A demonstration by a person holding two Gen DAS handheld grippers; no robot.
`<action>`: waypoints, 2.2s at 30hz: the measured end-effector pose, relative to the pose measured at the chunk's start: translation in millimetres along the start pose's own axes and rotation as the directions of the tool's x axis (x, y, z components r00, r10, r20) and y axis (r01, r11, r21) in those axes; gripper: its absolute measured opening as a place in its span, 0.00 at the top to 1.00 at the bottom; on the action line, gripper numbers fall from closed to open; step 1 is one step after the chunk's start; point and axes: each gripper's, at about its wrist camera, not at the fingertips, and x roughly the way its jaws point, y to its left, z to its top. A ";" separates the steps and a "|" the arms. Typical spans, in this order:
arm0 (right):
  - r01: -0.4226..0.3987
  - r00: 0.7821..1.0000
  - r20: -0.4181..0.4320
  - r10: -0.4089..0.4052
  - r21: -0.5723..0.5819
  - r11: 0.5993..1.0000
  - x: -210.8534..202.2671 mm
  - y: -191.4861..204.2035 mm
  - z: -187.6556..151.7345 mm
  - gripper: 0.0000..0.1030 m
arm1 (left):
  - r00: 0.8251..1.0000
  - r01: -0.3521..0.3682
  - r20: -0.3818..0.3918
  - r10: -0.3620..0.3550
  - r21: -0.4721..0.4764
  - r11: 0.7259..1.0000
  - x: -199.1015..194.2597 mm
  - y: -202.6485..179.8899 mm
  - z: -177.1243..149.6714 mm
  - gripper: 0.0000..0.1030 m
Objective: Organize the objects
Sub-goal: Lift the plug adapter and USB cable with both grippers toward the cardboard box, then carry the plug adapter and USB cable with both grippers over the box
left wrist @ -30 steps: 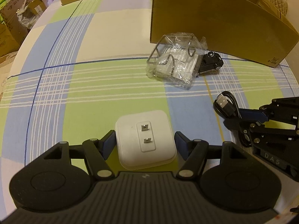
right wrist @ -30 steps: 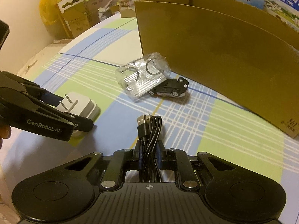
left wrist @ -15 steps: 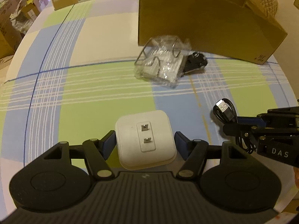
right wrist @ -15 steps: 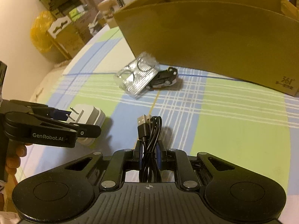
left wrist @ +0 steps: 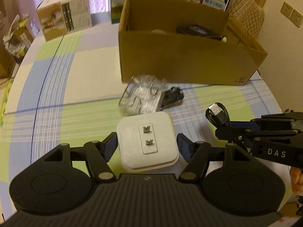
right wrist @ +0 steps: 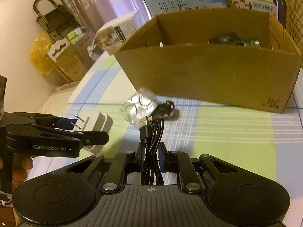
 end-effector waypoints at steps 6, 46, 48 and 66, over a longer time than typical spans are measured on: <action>-0.007 0.998 0.058 0.006 0.008 1.000 -13.0 -2.1 20.0 0.89 | 0.998 0.014 0.055 -0.016 0.028 1.000 -10.1 -7.9 23.9 0.37; 0.298 0.941 0.102 -0.324 0.208 0.932 6.3 -138.3 149.3 0.89 | 0.994 -0.030 0.108 0.015 0.139 0.990 80.2 -27.3 184.6 0.37; 0.304 0.941 0.091 -0.326 0.201 0.931 10.6 -139.0 147.9 0.89 | 0.995 -0.030 0.102 0.016 0.140 0.990 83.3 -26.9 184.7 0.37; 0.295 0.946 0.079 -0.313 0.184 0.938 15.7 -132.3 154.0 0.68 | 0.997 -0.039 0.079 0.028 0.141 0.989 92.5 -23.7 184.4 0.37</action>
